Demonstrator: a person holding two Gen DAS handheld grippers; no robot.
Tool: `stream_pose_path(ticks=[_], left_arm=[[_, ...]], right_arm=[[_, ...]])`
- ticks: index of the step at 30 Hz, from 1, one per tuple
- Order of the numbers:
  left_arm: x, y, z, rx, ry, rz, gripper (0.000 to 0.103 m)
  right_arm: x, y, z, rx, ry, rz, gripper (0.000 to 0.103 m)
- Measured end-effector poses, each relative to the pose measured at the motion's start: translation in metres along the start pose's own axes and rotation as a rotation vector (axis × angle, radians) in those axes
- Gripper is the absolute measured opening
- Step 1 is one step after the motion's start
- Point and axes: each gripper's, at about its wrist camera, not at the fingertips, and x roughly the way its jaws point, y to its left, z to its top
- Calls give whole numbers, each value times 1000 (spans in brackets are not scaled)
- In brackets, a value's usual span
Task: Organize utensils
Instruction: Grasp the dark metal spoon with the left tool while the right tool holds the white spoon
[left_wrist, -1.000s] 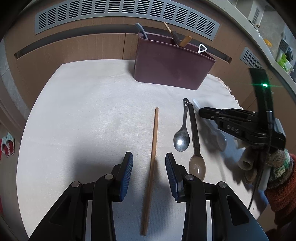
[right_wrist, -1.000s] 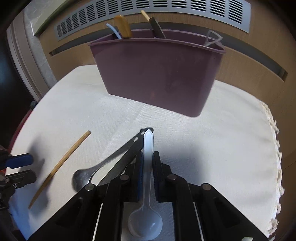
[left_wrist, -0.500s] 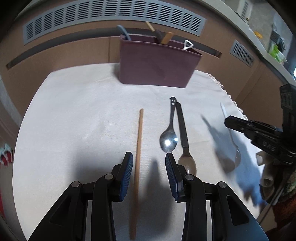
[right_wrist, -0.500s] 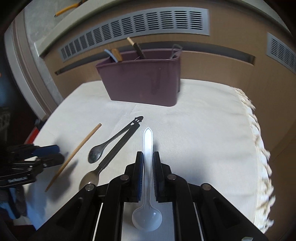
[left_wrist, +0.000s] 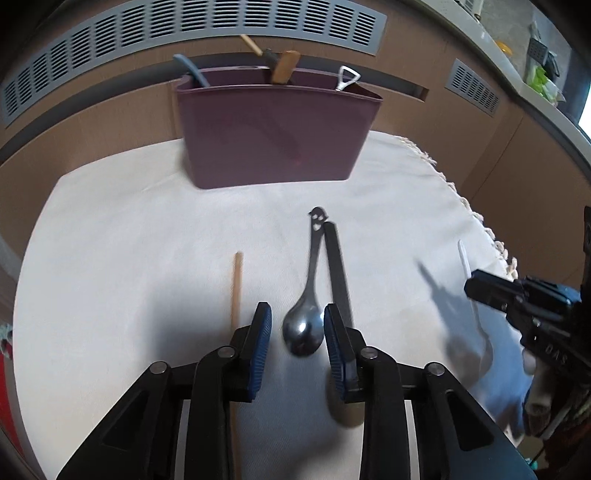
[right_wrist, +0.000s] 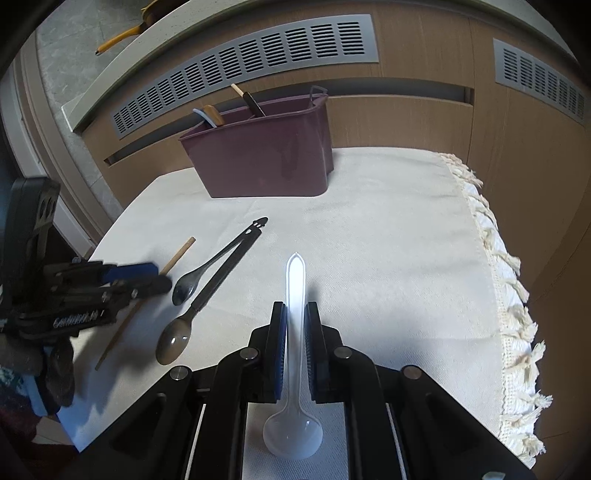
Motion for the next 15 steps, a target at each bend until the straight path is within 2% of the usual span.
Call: stream_pose_path(ticks=[3,5,10,15], left_arm=[[7,-12,11,35,15,-36,20],[17,-21,18,53,41,-35,20],[51,-37,31,76,129,49,20],[60,-45,38,93,131,102,20]], right_arm=[[-1,-1,-2,10,-6,3,10],[-2,-3,-2,16,-8,5,10],[0,-4,-2,24,-10,10,10],[-2,-5,-2,28,-19,10,10]])
